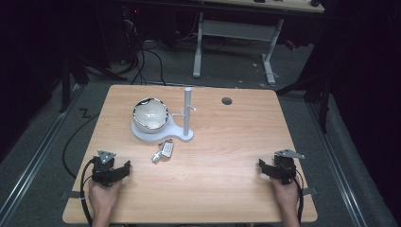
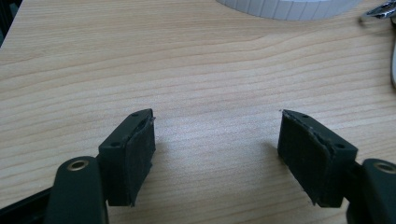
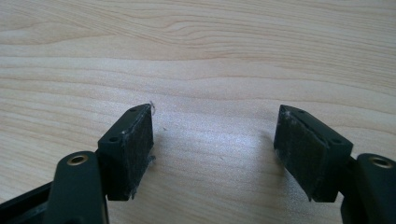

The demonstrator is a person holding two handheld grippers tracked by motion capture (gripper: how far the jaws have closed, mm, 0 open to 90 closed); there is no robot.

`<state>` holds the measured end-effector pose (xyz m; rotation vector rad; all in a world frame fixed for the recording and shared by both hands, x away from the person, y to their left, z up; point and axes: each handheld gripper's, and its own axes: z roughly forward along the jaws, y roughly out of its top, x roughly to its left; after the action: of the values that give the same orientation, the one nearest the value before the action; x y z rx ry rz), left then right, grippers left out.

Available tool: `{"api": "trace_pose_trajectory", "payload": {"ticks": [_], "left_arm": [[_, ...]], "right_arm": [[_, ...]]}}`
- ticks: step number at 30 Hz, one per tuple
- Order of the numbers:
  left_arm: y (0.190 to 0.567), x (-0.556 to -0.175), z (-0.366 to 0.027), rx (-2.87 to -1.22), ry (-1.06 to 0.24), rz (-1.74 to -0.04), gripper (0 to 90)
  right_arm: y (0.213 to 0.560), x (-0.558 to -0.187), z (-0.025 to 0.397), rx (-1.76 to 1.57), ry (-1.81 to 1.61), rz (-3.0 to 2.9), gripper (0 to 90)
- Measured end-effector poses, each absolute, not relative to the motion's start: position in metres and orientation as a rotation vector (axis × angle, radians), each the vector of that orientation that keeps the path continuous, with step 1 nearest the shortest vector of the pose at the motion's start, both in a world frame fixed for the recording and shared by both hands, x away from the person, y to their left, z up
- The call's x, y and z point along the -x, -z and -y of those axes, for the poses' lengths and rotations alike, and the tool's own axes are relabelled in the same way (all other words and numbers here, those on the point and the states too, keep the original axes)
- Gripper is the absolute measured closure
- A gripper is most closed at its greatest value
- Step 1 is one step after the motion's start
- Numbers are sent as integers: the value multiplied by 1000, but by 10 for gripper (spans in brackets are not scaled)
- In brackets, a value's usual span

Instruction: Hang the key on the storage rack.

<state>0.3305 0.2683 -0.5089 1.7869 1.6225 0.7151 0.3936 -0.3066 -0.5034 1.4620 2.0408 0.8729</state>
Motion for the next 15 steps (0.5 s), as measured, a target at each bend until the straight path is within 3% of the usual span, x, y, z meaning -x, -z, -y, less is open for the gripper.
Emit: {"api": "trace_pose_trajectory", "payload": {"ticks": [15], "left_arm": [[505,-329,-267,-1785,-724,-1612,327]], "right_arm": [[503,-394,307,-1461,-873,-2041,286]]}}
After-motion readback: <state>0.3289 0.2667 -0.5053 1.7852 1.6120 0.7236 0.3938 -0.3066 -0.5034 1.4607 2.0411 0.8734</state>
